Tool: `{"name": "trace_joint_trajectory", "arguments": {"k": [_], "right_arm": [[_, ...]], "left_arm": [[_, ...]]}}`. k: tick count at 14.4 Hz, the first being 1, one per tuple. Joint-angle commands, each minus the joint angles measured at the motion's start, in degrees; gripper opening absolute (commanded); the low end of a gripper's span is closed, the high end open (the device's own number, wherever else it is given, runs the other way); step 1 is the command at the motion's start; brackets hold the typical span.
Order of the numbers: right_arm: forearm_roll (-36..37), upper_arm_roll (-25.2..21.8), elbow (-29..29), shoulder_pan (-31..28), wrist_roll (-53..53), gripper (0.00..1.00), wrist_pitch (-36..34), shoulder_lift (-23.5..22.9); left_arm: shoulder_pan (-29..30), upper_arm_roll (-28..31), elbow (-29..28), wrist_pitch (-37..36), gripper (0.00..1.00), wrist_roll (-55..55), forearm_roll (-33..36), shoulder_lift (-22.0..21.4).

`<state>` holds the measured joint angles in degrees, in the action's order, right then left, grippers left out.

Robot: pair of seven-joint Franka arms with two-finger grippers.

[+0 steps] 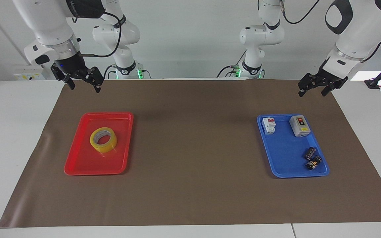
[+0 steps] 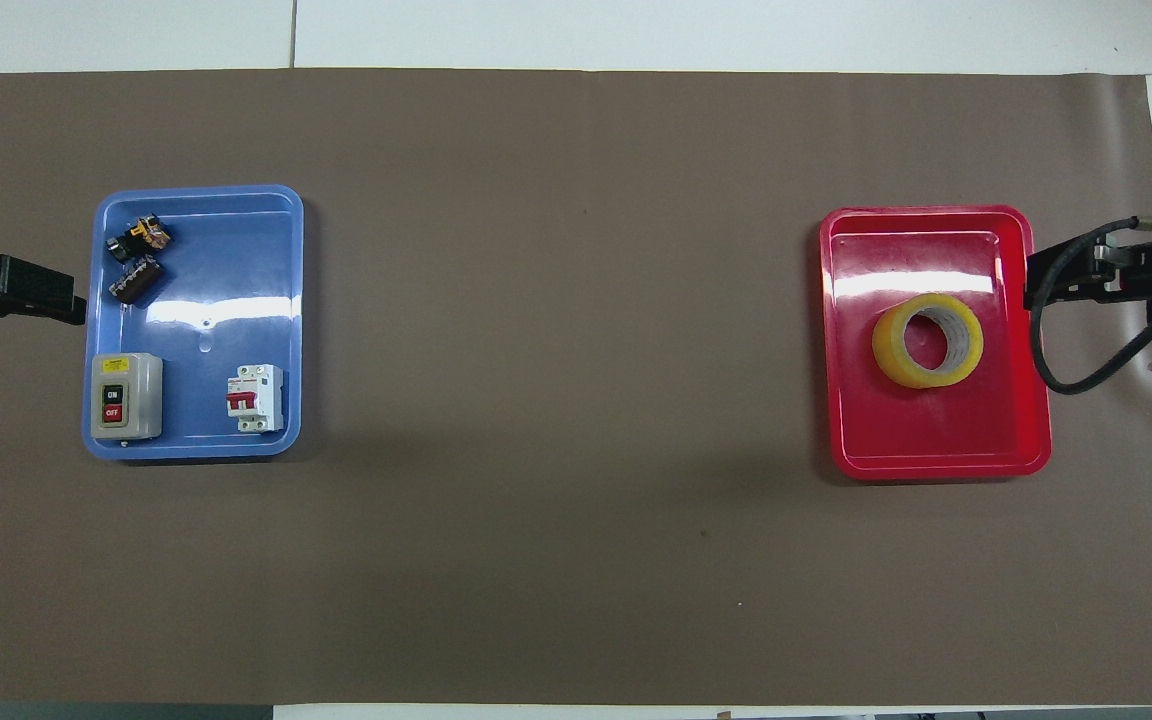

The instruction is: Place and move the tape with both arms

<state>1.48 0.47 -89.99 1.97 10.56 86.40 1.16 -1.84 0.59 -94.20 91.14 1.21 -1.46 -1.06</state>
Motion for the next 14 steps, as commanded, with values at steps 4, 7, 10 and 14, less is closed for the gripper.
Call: {"name": "trace_joint_trajectory", "arguments": {"k": [4, 7, 10, 14], "right_arm": [[0.36, 0.33, 2.71, -0.3, -2.48, 1.0, -2.55, -0.72], [0.36, 0.33, 2.27, -0.3, -2.56, 1.0, -2.29, -0.45], [0.19, 0.33, 2.27, -0.3, -2.56, 1.0, -2.29, -0.45], [0.19, 0.33, 2.36, -0.39, -2.56, 1.0, -2.38, -0.54]], "left_arm": [[0.34, -0.16, -1.08, -0.35, 1.0, 0.29, 1.02, -1.4], [0.34, -0.16, -1.08, -0.35, 1.0, 0.38, 1.02, -1.4], [0.34, -0.16, -1.08, -0.35, 1.0, 0.29, 1.02, -1.4], [0.34, -0.16, -1.08, -0.35, 1.0, 0.38, 1.02, -1.4]]}}
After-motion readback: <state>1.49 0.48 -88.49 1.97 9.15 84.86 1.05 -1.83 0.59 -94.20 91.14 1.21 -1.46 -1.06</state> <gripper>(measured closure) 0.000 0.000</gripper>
